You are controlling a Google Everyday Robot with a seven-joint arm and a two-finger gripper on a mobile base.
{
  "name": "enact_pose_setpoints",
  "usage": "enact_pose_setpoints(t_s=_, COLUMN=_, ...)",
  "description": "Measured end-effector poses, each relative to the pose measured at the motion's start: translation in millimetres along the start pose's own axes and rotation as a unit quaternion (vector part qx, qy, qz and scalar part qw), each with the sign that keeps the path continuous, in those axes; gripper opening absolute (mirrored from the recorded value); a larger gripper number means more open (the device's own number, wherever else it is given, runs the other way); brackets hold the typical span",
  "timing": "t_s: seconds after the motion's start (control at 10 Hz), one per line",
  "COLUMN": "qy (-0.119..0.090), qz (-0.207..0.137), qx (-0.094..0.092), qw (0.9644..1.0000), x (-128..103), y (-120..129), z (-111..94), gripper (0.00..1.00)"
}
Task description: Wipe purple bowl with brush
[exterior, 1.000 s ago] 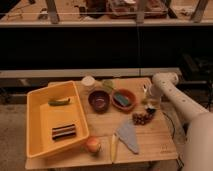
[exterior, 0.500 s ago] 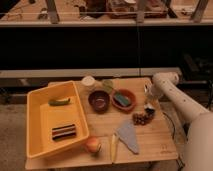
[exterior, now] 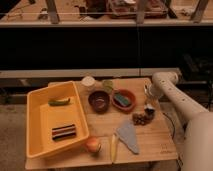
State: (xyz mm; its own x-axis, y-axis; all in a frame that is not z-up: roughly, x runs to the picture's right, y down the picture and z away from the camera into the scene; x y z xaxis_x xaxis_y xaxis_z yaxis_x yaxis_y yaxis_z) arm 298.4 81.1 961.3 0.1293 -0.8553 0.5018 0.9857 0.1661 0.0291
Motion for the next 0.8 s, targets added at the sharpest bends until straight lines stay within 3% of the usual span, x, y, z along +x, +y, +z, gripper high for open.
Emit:
enact_pose_setpoints(t_s=0.3, qy=0.001, qz=0.000, qx=0.002, qw=1.0000, x=0.4, y=-2.5, z=-3.2, gripper=0.00)
enact_pose_setpoints(t_s=0.5, qy=0.012, qz=0.008, qx=0.021, qw=0.9997, x=9.3, y=-14.8, z=-29.9, gripper=0.00)
enact_pose_setpoints(t_s=0.8, qy=0.012, qz=0.008, qx=0.097, qw=0.9951, x=9.0, y=-48.1, z=-99.4, gripper=0.00)
